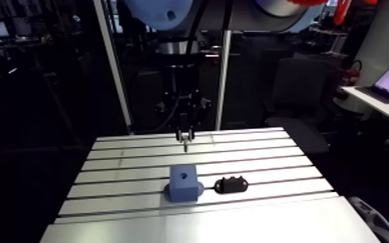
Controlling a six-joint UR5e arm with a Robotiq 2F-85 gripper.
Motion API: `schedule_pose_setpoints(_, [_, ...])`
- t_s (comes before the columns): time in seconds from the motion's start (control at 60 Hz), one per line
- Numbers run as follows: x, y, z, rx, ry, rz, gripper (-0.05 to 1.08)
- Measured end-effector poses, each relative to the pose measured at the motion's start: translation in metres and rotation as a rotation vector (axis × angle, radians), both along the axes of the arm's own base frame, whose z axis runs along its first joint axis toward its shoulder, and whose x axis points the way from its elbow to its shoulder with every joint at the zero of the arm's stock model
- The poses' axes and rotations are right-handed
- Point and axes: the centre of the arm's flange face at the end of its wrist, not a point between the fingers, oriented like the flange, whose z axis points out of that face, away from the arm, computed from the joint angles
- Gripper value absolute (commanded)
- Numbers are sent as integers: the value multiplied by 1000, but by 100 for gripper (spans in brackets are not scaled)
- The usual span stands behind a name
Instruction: Pick up the M10 bolt and insert it into the hex recess until seated.
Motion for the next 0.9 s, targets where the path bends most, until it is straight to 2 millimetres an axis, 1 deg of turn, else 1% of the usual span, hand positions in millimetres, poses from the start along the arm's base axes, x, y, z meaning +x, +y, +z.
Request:
schedule_pose_setpoints(0.267, [4,-1,-12,-2,-7,7,82])
schedule_pose_setpoints(0.9, [8,-7,-24,-5,-6,16,82])
